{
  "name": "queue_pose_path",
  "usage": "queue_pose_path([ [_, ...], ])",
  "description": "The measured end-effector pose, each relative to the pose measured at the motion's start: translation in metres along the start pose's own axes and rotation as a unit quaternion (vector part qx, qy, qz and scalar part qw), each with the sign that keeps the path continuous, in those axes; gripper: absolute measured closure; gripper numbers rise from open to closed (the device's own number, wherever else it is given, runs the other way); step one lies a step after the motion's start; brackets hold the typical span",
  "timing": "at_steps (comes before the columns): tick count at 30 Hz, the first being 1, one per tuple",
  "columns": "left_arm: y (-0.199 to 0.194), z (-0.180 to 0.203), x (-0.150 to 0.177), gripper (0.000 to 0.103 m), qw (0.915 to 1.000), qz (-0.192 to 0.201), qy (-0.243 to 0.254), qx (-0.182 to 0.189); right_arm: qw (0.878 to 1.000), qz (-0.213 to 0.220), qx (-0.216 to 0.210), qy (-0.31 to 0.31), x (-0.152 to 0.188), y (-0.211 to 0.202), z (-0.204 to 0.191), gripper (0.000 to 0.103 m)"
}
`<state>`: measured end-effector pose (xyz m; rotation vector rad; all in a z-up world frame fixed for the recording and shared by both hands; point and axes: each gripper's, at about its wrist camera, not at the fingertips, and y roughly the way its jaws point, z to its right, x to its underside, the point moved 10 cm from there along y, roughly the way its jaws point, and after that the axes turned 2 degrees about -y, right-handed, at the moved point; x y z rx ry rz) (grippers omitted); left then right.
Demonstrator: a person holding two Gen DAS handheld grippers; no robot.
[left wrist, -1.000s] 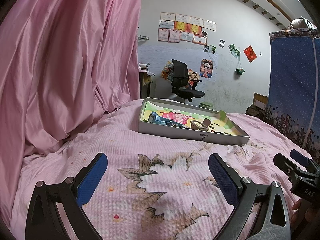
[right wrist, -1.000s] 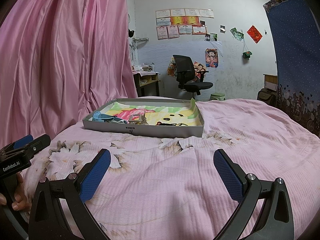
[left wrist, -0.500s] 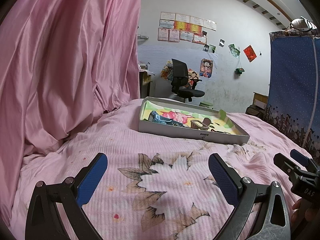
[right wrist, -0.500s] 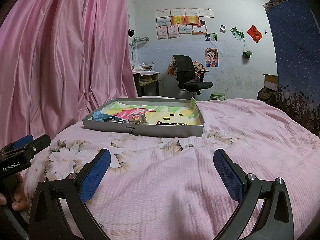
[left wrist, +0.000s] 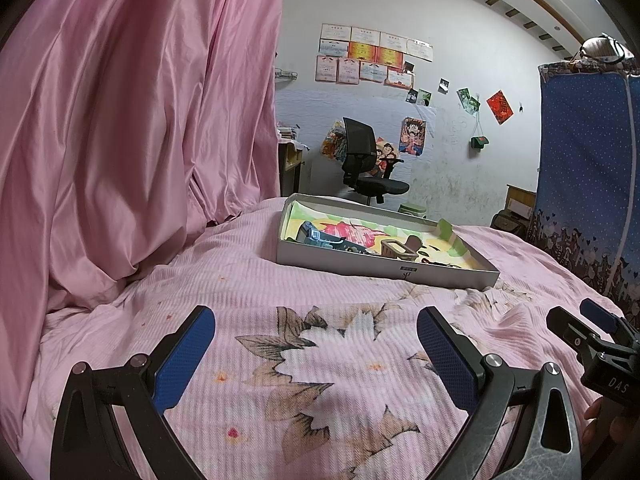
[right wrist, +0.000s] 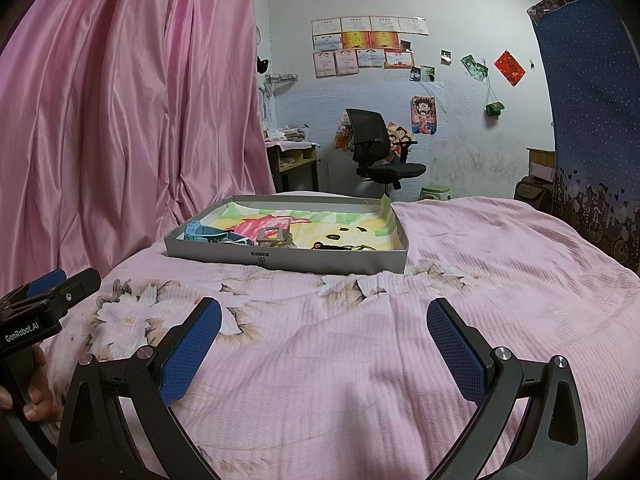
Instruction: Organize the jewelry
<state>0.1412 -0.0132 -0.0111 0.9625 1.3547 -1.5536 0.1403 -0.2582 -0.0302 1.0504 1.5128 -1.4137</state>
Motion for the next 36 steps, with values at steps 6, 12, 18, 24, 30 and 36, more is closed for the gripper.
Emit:
queue_pose_path([
  [6, 0.0002, 0.0002, -0.0001, 0.001, 1.0, 0.0, 0.0, 0.0, 1.0, 0.0, 0.0, 0.0, -0.0001, -0.0001, -0.0001, 0.002],
  [12, 0.0001, -0.0001, -0.0001, 0.001, 1.0, 0.0, 0.0, 0.0, 1.0, 0.0, 0.0, 0.0, -0.0001, -0.0001, -0.0003, 0.002],
  [18, 0.0002, -0.0002, -0.0003, 0.001, 1.0, 0.0, -0.001, -0.001, 1.0, 0.0, 0.0, 0.0, -0.0002, -0.0002, -0.0004, 0.002],
  [24, 0.0009, -0.0003, 0.003, 0.001, 0.9999, -0.008, 0.002, -0.008, 1.0, 0.0, 0.0, -0.001, 0.0, 0.0001, -0.0004, 0.002],
  [30, 0.0006, -0.0001, 0.007, 0.001, 0.9998, -0.012, -0.001, -0.015, 1.0, 0.0, 0.0, -0.001, -0.0001, 0.0001, -0.0006, 0.002],
  [36, 0.0031, -0.0032, 0.0079, 0.001, 0.9997, -0.014, -0.009, -0.016, 1.0, 0.0, 0.0, -0.001, -0.0002, 0.0002, -0.0008, 0.002],
])
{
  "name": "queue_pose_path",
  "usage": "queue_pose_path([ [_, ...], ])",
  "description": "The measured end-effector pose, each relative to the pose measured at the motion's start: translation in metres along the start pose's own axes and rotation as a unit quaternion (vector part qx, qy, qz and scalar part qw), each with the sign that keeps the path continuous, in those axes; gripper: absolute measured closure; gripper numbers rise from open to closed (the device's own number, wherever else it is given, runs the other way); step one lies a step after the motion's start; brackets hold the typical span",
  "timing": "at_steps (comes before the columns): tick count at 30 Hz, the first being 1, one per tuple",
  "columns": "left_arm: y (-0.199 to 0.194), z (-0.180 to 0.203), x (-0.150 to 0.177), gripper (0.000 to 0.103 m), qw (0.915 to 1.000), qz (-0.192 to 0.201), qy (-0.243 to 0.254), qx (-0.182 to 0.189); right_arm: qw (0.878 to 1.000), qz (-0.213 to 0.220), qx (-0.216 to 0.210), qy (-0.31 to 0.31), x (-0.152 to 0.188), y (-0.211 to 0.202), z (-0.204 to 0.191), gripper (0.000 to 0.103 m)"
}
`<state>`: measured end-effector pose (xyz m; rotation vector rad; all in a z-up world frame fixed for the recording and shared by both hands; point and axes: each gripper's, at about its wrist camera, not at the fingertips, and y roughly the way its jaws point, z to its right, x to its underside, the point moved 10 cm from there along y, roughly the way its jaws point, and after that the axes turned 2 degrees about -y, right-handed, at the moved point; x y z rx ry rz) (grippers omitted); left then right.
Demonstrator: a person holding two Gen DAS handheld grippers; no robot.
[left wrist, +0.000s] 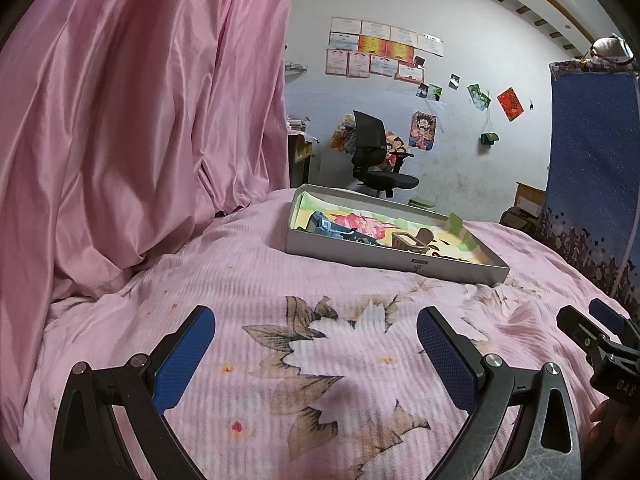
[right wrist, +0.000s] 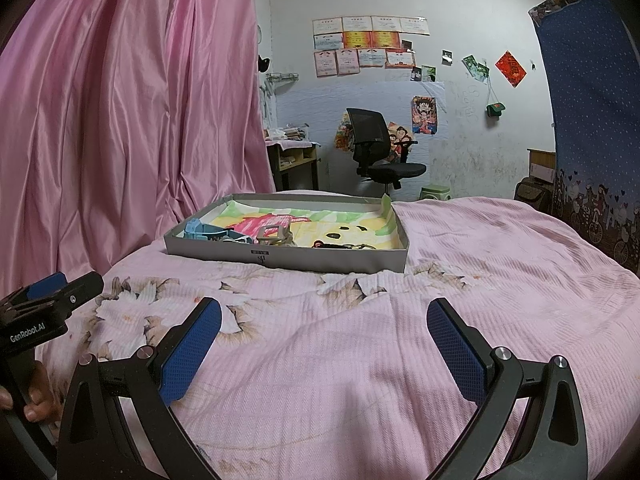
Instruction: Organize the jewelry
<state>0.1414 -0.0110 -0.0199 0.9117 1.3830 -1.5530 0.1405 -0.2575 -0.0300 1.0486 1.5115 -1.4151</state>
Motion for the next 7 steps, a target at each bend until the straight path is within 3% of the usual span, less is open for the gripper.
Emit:
queue_pose_path([
  [7, 0.0004, 0.0014, -0.0002, 0.001, 1.0, 0.003, 0.008, 0.001, 1.0, 0.0, 0.0, 0.0, 0.0001, -0.0002, -0.0001, 0.002],
])
